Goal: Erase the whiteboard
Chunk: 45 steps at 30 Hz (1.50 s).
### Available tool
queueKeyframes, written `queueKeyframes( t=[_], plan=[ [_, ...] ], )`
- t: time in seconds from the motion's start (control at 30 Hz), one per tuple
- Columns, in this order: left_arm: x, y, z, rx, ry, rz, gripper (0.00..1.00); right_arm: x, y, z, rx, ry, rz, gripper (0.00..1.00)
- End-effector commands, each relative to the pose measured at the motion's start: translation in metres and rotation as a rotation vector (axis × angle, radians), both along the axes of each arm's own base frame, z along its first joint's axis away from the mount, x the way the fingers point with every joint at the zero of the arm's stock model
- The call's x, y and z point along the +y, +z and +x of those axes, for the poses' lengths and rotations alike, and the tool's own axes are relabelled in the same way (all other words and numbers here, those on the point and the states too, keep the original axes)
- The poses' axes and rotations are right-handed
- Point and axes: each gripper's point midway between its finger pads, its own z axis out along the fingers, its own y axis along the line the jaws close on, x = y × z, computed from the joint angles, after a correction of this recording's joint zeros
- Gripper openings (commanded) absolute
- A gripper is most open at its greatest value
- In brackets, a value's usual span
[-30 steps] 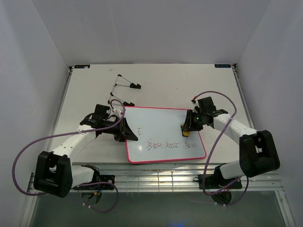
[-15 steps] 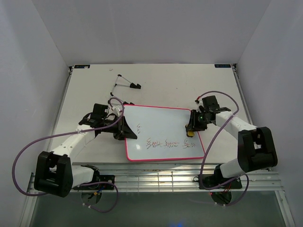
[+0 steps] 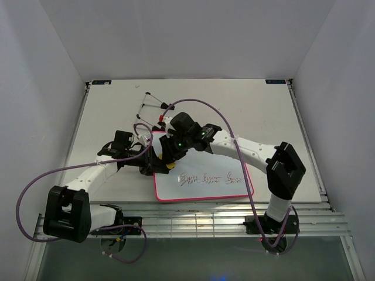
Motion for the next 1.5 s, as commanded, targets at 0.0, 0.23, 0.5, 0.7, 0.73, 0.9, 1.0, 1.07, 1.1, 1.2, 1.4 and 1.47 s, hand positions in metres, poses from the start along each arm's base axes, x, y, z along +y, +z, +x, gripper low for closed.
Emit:
queueKeyframes(
  t=[0.0, 0.23, 0.5, 0.7, 0.73, 0.9, 1.0, 1.07, 1.1, 1.2, 1.4, 1.47],
  plan=[
    [-0.008, 0.028, 0.026, -0.323, -0.062, -0.043, 0.0, -0.001, -0.046, -0.023, 0.095, 0.043, -0.166, 0.19],
    [-0.007, 0.033, 0.028, -0.336, -0.04, -0.033, 0.0, -0.075, -0.082, 0.031, 0.026, -0.174, -0.408, 0.19],
    [-0.008, 0.038, 0.031, -0.349, -0.039, -0.037, 0.0, -0.161, -0.099, 0.058, 0.029, -0.348, -0.565, 0.19],
    [-0.01, 0.04, 0.035, -0.349, -0.031, -0.045, 0.0, -0.052, -0.05, 0.005, 0.06, -0.042, -0.292, 0.19],
    [-0.01, 0.04, 0.035, -0.35, -0.028, -0.046, 0.0, -0.034, -0.044, -0.015, 0.052, 0.023, -0.273, 0.19],
    [-0.011, 0.047, 0.038, -0.361, -0.018, -0.059, 0.0, -0.014, -0.049, -0.062, 0.042, 0.119, -0.307, 0.19],
    [-0.011, 0.052, 0.04, -0.372, -0.008, -0.058, 0.0, -0.036, -0.071, -0.085, 0.042, 0.121, -0.403, 0.19],
    [-0.01, 0.054, 0.042, -0.38, 0.002, -0.053, 0.0, -0.052, -0.08, -0.092, 0.044, 0.107, -0.438, 0.19],
    [-0.01, 0.055, 0.042, -0.383, 0.006, -0.05, 0.0, -0.07, -0.088, -0.098, 0.058, 0.092, -0.466, 0.19],
    [-0.009, 0.056, 0.044, -0.385, 0.026, -0.042, 0.0, -0.1, -0.097, -0.106, 0.066, 0.064, -0.508, 0.19],
    [-0.007, 0.059, 0.049, -0.394, 0.059, -0.031, 0.0, -0.131, -0.102, -0.112, 0.084, 0.02, -0.539, 0.19],
    [-0.007, 0.058, 0.048, -0.39, 0.062, -0.033, 0.0, -0.126, -0.097, -0.108, 0.079, 0.016, -0.521, 0.19]
  ],
)
